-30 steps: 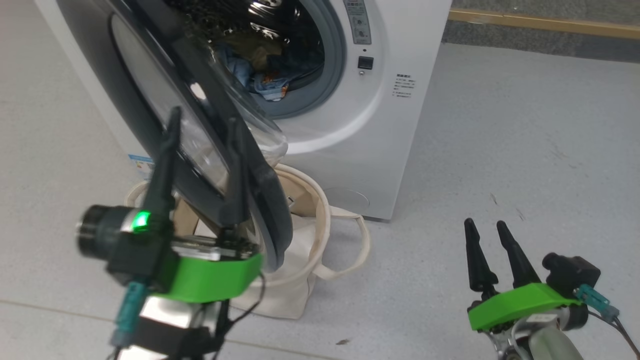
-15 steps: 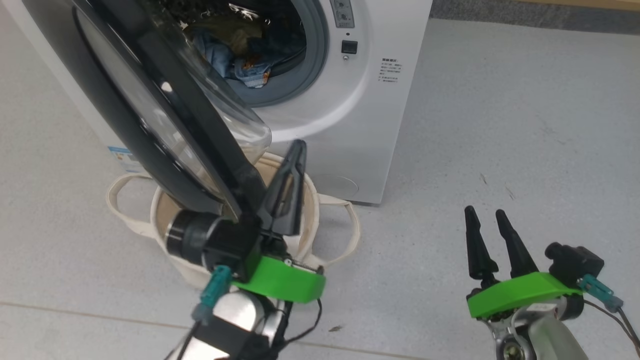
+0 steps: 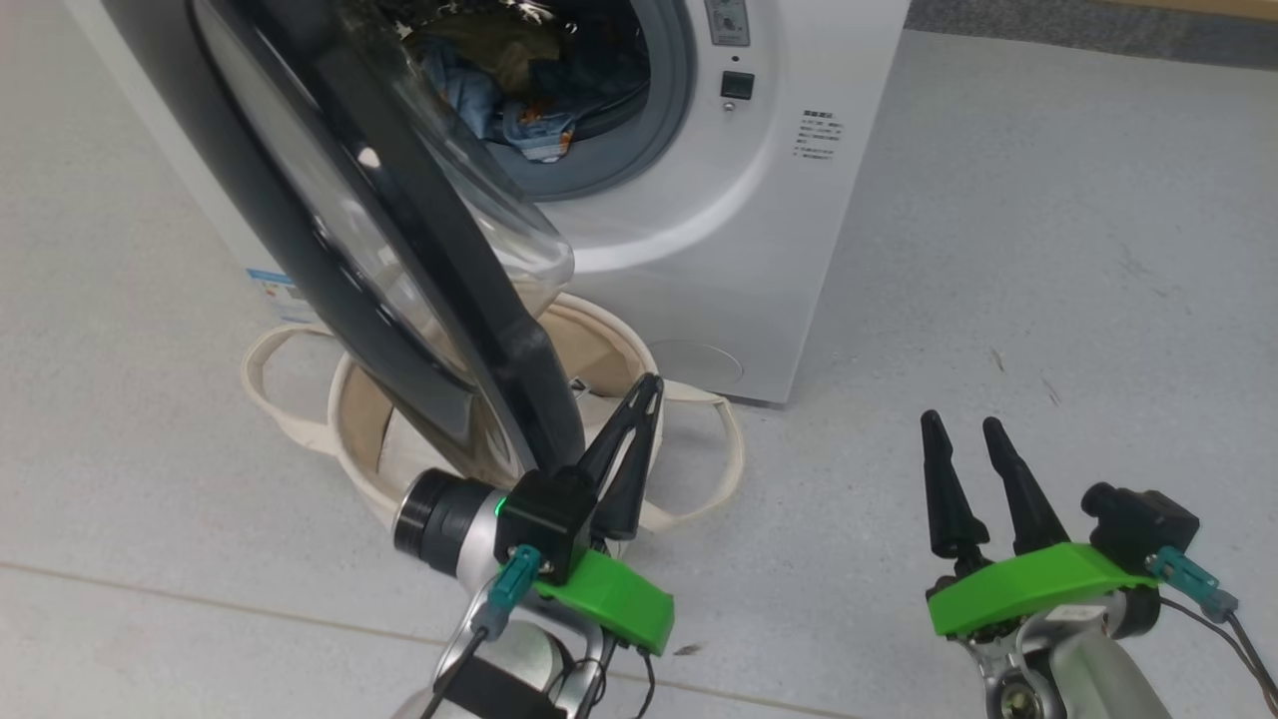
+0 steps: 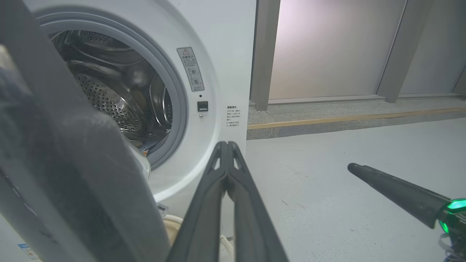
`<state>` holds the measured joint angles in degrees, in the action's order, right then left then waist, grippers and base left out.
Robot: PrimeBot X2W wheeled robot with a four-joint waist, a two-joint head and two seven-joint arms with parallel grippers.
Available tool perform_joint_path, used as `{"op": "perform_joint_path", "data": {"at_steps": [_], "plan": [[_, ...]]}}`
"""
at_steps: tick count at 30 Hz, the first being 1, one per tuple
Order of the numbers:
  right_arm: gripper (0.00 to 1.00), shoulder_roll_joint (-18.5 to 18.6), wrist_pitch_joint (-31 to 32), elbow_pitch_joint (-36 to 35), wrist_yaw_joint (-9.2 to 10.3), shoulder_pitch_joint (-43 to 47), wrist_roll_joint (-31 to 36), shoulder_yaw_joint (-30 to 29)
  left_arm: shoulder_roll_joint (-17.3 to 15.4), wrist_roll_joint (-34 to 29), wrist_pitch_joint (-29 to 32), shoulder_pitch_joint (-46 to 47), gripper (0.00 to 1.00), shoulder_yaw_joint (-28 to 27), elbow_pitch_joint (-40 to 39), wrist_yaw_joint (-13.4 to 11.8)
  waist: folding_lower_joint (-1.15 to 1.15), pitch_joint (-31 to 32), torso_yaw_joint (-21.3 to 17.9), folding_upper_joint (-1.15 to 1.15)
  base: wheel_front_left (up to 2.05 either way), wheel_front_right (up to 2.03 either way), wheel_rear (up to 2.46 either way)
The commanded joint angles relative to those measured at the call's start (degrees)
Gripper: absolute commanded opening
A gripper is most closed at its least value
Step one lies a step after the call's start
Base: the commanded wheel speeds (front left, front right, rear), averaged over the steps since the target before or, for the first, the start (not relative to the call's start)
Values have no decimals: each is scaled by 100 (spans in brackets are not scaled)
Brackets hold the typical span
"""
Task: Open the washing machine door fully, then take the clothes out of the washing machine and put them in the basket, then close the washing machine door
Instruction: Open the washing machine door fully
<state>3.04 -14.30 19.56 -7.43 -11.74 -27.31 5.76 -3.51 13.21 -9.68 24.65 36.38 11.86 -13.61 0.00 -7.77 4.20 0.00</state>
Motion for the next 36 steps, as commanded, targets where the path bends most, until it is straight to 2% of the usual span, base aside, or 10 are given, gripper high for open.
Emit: {"op": "perform_joint_path", "data": {"at_steps": [1, 10, 22, 36], "plan": [[100, -16, -70, -184, -6, -221, -5, 141, 19, -27, 9, 155, 0, -168, -89, -44, 0, -2, 35, 0, 0, 0, 0], [100, -16, -70, -173, -6, -159, -98, 172, -1, 67, -138, 151, 0, -254, 393, -103, 0, 53, 182, 0, 0, 0, 0], [100, -16, -70, -131, -6, -139, -79, 233, 7, 125, -263, 197, 0, -211, 516, -115, 0, 68, 390, 0, 0, 0, 0], [100, -16, -70, -96, -6, -106, -6, 201, 25, 244, -341, 144, 0, -122, 552, -203, 0, 87, 987, 0, 0, 0, 0]]}}
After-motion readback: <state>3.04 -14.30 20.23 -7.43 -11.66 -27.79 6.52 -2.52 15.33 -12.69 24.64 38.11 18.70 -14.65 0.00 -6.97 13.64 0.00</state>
